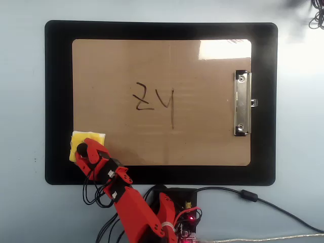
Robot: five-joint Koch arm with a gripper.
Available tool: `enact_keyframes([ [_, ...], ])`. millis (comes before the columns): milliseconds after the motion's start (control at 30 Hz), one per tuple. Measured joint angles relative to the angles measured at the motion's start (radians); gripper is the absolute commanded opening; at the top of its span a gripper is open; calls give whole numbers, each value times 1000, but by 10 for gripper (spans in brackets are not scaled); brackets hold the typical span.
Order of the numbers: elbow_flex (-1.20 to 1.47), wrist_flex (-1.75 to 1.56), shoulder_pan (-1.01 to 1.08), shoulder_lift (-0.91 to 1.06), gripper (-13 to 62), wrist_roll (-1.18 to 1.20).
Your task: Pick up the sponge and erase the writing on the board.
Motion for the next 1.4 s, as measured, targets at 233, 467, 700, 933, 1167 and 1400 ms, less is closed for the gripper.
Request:
enact_keyframes([
  [233,2,9,67,28,-80,-18],
  [467,-261,729,287,296,-80,-61],
  [700,-687,1424,776,325,-80,20],
  [933,-426,1215,1226,264,-80,405],
  [1167,-123,988,1298,460,-80,403],
  [1400,66,784,1232,532,-80,267],
])
